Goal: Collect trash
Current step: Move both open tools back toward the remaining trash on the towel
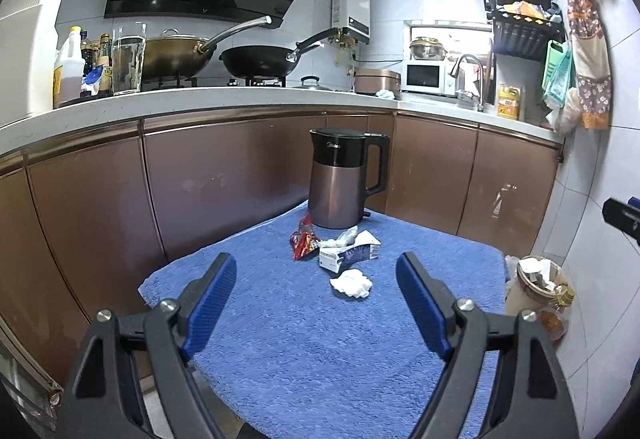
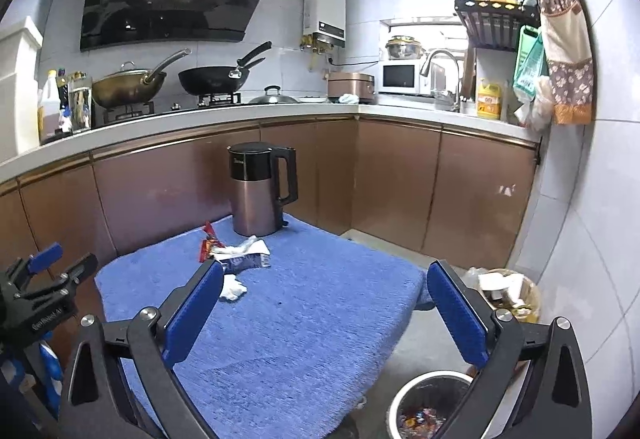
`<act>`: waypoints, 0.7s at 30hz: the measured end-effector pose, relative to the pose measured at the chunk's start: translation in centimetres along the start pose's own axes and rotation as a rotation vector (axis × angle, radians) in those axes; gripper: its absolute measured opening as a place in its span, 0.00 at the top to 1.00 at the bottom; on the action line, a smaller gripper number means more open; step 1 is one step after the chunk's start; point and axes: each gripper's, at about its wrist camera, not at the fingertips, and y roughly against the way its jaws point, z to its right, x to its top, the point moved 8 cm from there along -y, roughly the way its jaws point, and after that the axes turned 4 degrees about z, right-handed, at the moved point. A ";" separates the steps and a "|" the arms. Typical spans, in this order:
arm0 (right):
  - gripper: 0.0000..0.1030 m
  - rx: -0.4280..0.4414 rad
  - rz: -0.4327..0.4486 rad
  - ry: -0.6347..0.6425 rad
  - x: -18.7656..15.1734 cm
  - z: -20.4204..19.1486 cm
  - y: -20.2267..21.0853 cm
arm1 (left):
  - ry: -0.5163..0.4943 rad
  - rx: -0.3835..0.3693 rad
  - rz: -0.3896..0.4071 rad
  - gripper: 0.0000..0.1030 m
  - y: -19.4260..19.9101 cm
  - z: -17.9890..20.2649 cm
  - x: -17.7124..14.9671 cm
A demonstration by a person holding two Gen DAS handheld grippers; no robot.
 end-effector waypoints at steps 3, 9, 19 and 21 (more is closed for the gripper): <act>0.03 0.010 -0.001 0.002 0.0 -0.1 -0.6 | -0.001 -0.006 -0.007 0.21 -0.7 0.2 -0.3; 0.03 0.013 -0.037 -0.015 -0.6 0.8 -2.8 | -0.044 -0.014 -0.037 0.21 -2.6 1.0 -0.7; 0.03 0.015 -0.092 -0.054 -1.8 1.8 -6.5 | -0.063 -0.008 -0.128 0.21 -6.6 1.3 -2.2; 0.03 0.019 -0.107 -0.054 -2.2 1.7 -7.3 | -0.068 -0.003 -0.146 0.21 -7.4 1.4 -2.7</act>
